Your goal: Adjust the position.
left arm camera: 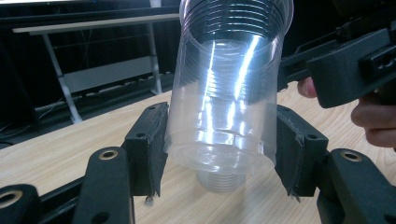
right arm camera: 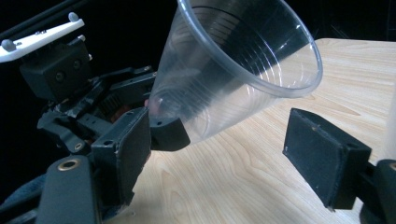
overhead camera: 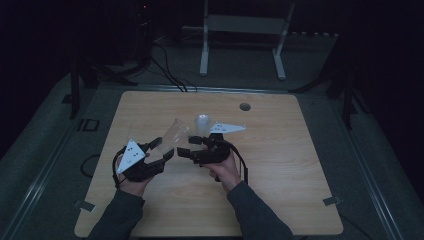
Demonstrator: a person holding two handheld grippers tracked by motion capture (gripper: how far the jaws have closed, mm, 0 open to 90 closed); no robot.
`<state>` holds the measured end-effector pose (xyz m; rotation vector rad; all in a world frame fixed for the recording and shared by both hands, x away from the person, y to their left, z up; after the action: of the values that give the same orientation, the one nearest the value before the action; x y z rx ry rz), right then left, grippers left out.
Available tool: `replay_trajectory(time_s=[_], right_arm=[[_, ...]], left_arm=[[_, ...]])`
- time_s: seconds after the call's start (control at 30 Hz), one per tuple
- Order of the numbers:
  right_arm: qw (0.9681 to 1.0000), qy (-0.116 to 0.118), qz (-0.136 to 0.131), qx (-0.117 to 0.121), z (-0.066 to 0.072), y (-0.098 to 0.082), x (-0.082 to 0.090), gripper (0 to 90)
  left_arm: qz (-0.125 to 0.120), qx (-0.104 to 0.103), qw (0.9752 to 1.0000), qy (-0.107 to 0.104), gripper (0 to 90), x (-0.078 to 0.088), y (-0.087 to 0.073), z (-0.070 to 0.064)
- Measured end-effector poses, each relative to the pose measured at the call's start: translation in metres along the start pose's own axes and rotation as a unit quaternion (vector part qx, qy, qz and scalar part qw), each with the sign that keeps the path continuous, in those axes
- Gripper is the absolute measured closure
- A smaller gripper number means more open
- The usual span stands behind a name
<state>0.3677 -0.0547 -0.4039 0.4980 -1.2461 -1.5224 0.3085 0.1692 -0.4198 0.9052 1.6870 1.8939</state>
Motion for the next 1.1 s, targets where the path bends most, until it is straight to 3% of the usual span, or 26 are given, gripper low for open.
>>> replay_trajectory(time_s=[0.43, 1.1], right_arm=[[0.999, 0.023, -0.02, -0.032, -0.0016, 0.0016, -0.0042, 20.0], [0.9965, 0.044, -0.043, -0.057, -0.0008, 0.0051, -0.0089, 14.5]], left_arm=[[-0.007, -0.003, 0.9999, -0.006, 41.9, -0.0001, 0.0011, -0.0027], [-0.013, -0.006, 0.9997, -0.017, 41.8, -0.0025, 0.001, -0.007]])
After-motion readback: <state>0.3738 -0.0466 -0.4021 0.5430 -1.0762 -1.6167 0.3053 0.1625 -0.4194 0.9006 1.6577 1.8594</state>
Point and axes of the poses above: each handheld gripper's, and its own axes: x roughly backward along the jaws, y roughly out of its top, z roughly to its left, the point moved 2 cm from there along -x, roughly forward along the jaws, and after that the axes turned 6 degrees about -y, right-handed, at the moved point
